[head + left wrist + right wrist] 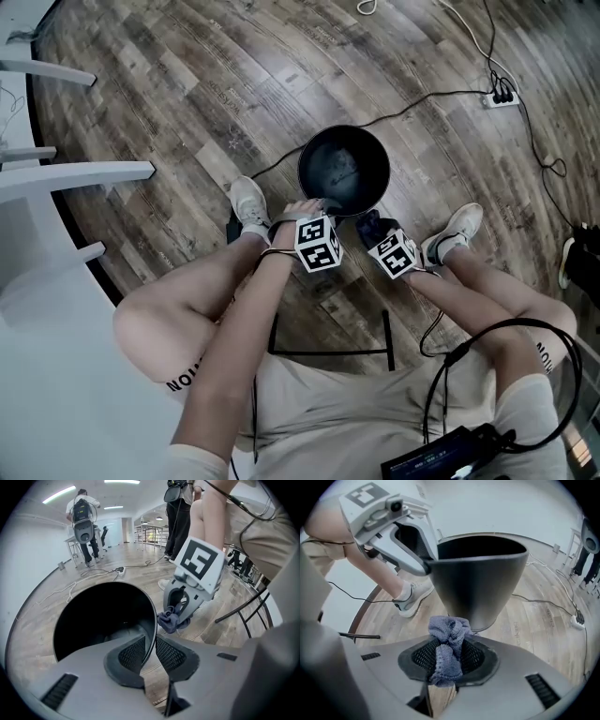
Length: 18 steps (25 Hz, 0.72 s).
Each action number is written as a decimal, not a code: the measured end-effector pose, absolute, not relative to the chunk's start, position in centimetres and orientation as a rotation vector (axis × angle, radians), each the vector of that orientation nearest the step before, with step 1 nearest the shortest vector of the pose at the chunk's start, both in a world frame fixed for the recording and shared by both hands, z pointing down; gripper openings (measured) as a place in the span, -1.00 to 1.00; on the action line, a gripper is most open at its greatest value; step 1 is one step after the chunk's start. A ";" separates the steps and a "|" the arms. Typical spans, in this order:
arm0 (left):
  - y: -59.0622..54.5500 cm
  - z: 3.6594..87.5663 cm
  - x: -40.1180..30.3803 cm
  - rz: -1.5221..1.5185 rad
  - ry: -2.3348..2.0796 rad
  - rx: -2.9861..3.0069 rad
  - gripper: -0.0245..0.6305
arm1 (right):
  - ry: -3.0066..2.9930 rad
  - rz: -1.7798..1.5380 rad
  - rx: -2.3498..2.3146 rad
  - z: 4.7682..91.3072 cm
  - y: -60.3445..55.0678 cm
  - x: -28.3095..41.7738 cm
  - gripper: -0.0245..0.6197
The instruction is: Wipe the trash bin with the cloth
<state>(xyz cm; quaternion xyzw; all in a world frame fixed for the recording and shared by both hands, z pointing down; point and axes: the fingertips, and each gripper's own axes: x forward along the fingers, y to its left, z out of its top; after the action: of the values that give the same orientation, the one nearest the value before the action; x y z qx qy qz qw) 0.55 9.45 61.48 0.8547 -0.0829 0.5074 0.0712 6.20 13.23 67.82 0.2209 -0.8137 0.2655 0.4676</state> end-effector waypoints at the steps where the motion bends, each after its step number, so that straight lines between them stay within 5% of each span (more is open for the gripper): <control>1: 9.4 61.5 0.8 1.521 -0.273 2.557 -0.70 | -2.010 0.648 0.543 66.8 13.2 6.3 -0.60; 18: 9.5 61.1 4.2 1.424 -0.474 2.502 -0.57 | -2.131 0.611 0.653 57.4 11.9 7.8 -0.60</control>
<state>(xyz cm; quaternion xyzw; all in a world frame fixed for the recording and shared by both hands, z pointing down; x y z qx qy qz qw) 4.19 9.48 61.09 0.8521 -0.1616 0.4851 0.1116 7.82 11.95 57.44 0.2587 -0.8437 0.2417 0.4035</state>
